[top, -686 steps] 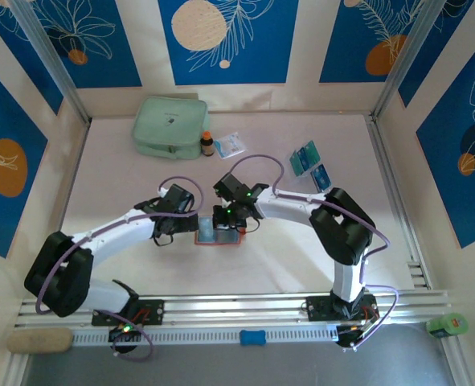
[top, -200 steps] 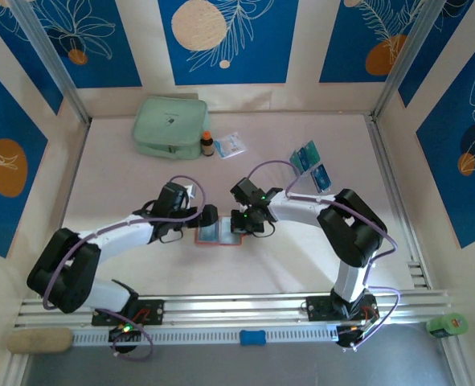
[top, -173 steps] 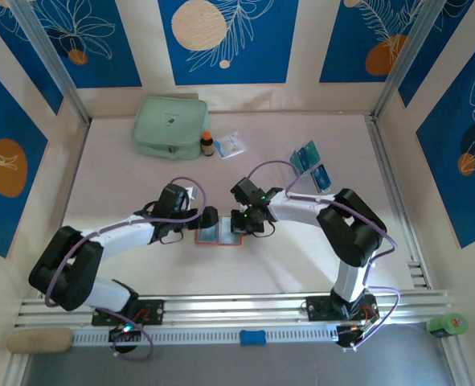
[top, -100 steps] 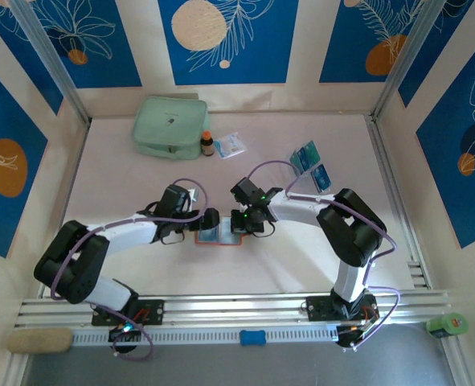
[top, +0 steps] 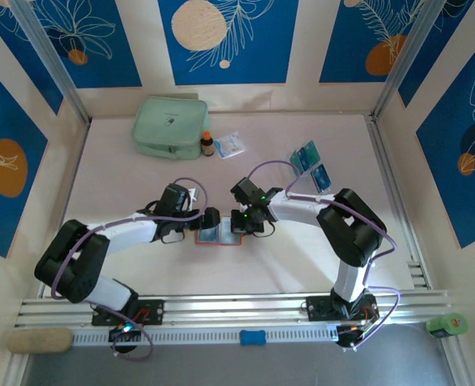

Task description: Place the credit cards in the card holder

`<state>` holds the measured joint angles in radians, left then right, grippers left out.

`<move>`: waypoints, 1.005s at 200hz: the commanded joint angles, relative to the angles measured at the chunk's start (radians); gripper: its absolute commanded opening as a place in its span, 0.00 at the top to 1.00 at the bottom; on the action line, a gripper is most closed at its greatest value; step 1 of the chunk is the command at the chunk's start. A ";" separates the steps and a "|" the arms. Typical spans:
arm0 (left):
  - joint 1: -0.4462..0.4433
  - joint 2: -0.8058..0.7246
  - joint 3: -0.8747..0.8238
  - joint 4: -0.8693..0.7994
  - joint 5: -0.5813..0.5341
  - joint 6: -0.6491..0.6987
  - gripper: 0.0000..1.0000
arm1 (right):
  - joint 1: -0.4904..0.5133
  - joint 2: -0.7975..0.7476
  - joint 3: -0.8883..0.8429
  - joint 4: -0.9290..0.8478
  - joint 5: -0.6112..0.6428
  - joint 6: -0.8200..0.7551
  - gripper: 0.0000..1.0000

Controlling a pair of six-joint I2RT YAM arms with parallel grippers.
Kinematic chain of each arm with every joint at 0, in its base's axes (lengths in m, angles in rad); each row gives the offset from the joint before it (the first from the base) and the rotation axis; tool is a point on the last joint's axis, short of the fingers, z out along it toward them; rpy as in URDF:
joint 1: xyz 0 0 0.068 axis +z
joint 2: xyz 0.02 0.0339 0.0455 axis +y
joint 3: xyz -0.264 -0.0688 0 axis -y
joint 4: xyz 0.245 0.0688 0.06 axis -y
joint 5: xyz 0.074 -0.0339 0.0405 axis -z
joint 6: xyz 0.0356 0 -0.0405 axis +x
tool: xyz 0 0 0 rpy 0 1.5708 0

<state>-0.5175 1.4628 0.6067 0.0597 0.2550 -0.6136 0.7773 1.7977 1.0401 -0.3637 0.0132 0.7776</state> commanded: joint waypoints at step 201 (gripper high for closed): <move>-0.015 -0.117 0.007 0.079 0.096 -0.092 0.00 | -0.063 -0.154 0.004 -0.096 0.036 0.004 1.00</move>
<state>-0.5266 1.3716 0.6273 0.1085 0.3252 -0.6918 0.7372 1.7000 1.0454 -0.4076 0.0257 0.7765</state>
